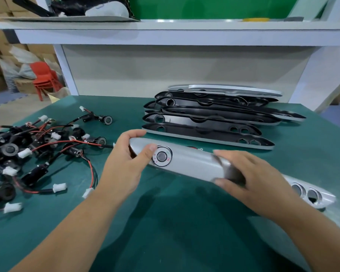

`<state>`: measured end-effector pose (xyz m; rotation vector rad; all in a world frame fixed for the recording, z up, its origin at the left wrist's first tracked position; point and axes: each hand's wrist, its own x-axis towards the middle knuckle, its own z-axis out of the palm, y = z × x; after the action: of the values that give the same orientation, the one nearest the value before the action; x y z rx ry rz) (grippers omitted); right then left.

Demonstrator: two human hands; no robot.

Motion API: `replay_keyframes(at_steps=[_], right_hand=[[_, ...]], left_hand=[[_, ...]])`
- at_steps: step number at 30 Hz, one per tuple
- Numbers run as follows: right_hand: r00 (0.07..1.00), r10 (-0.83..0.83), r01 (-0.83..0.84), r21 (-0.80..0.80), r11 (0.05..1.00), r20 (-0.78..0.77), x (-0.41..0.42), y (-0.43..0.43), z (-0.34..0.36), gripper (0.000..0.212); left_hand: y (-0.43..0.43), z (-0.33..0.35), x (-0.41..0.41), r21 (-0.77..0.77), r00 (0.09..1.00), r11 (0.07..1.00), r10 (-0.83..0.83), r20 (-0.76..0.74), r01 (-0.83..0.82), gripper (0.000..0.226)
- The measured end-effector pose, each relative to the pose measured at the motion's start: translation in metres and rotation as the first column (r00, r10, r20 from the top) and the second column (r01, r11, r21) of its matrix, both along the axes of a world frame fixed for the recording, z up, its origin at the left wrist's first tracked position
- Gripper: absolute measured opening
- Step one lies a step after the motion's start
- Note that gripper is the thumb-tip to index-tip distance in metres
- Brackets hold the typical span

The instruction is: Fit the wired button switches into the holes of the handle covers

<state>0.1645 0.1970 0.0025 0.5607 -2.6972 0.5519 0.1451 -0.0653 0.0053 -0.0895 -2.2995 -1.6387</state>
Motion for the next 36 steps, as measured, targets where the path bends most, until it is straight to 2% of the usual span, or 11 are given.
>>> replay_keyframes(at_steps=[2,5,8,10,13,16,22,25,27,32,36], right_hand=[[0.992,0.099,-0.103,-0.053,0.993,-0.073,-0.002,-0.028,0.005,0.052],[0.974,0.194,-0.204,-0.082,0.975,-0.12,-0.008,-0.064,0.01,0.05],[0.979,0.146,-0.16,-0.092,0.983,-0.14,-0.012,-0.084,0.008,0.044],[0.967,0.115,-0.145,-0.118,0.982,-0.228,-0.012,-0.087,0.005,0.041],[0.92,0.073,-0.139,-0.145,0.98,-0.385,-0.012,-0.088,0.001,0.038],[0.891,0.047,-0.122,-0.137,0.983,-0.452,-0.011,-0.089,0.0,0.041],[0.888,0.118,-0.18,-0.099,0.979,-0.445,-0.008,-0.088,0.003,0.037],[0.869,0.064,-0.145,-0.128,0.981,-0.49,-0.006,-0.091,0.004,0.035],[0.873,0.008,-0.104,-0.17,0.98,-0.488,-0.003,-0.095,0.004,0.042],[0.909,-0.088,-0.001,-0.213,0.977,-0.408,0.001,-0.1,0.008,0.058],[0.968,0.075,-0.113,-0.149,0.982,-0.24,0.002,-0.085,0.011,0.061]], left_hand=[[0.004,0.0,0.002,-0.022,1.0,1.0,-0.018,-0.001,0.018,0.027],[0.009,-0.003,0.005,-0.027,0.998,0.998,-0.063,-0.007,0.063,0.029],[0.008,-0.003,0.005,-0.023,0.999,0.999,-0.046,-0.012,0.046,0.029],[0.005,-0.003,0.004,-0.015,0.998,0.998,-0.056,-0.006,0.056,0.03],[0.002,-0.002,0.006,0.017,0.994,0.994,-0.112,0.005,0.112,0.044],[0.004,0.002,0.01,0.062,0.984,0.982,-0.177,0.0,0.176,0.046],[0.005,0.008,0.019,0.122,0.977,0.969,-0.215,-0.009,0.215,0.044],[0.007,0.008,0.021,0.137,0.972,0.962,-0.236,-0.009,0.235,0.047],[0.009,0.008,0.022,0.164,0.968,0.954,-0.25,-0.028,0.252,0.048],[0.012,0.007,0.022,0.198,0.964,0.944,-0.263,-0.036,0.265,0.047],[0.013,0.006,0.022,0.135,0.978,0.969,-0.207,-0.015,0.207,0.046]])
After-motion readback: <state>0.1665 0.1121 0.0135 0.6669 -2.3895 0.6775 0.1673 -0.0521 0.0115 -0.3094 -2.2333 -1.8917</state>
